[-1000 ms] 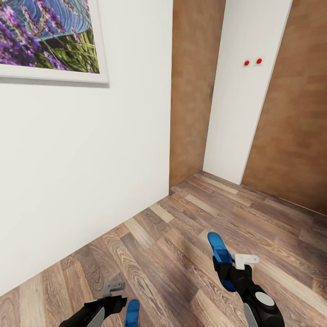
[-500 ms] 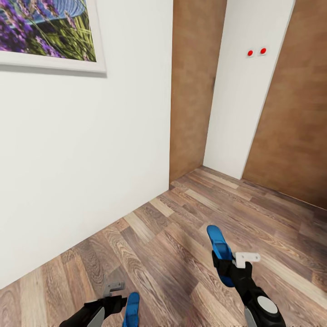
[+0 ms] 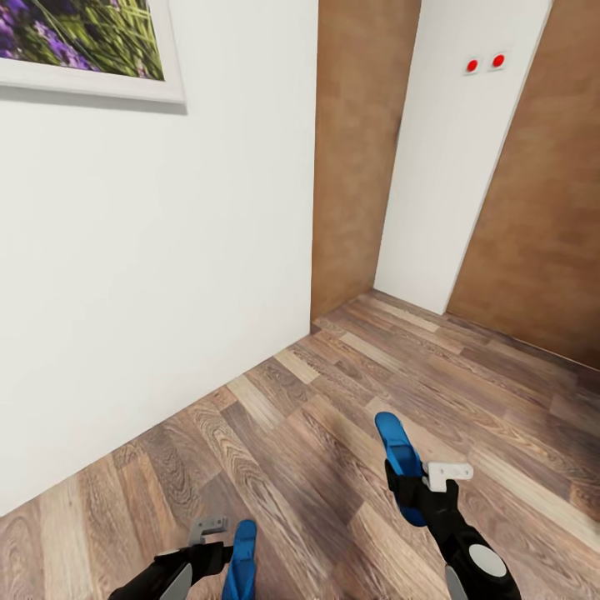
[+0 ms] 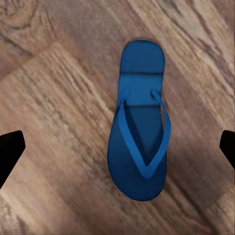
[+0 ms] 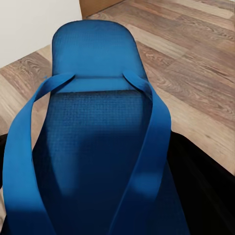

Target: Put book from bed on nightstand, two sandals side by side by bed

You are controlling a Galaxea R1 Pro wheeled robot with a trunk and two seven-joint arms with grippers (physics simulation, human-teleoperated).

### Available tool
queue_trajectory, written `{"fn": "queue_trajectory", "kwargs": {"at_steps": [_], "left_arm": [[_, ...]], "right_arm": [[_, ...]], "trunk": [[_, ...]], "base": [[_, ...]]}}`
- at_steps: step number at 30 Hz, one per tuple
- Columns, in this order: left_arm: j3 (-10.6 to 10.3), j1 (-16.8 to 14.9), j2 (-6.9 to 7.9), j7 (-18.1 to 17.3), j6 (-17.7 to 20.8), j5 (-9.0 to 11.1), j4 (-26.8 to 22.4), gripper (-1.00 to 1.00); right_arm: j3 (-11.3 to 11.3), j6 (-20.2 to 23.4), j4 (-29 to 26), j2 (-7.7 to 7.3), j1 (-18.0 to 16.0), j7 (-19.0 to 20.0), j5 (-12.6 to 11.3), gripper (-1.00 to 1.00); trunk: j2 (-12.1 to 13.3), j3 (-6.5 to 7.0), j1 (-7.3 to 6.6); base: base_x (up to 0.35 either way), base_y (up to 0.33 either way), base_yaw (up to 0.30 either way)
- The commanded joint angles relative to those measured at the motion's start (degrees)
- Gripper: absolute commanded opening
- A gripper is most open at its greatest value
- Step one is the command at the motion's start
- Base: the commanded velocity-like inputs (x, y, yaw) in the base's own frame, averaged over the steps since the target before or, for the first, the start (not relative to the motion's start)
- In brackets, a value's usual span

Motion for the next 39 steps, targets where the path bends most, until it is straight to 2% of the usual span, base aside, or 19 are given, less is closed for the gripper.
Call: {"fn": "queue_trajectory", "kwargs": {"at_steps": [1,6,27,39], "left_arm": [[-0.15,-0.02,0.02,-0.04,0.29,0.36,-0.08,1.0],[-0.27,-0.01,0.02,-0.04,0.35,0.36,-0.08,1.0],[-0.55,-0.07,-0.24,-0.06,0.23,0.36,-0.78,1.0],[-0.56,-0.07,-0.24,0.18,-0.94,0.36,-0.87,1.0]], "right_arm": [[0.17,0.24,-0.08,-0.05,-0.06,-0.51,-0.52,-1.0],[0.2,0.28,-0.09,0.02,-0.19,-0.51,-0.54,-1.0],[0.33,0.22,-0.09,-0.03,-0.2,-0.51,-0.49,-1.0],[0.36,0.21,-0.09,-0.01,-0.2,-0.51,-0.48,-1.0]], "trunk": [[-0.04,-0.28,0.01],[-0.1,-1.39,0.14],[-0.1,-1.39,0.14],[-0.1,-1.39,0.14]], "base": [[0.0,0.0,0.0],[0.0,0.0,0.0],[0.002,0.0,0.0],[0.204,0.0,0.0]]}}
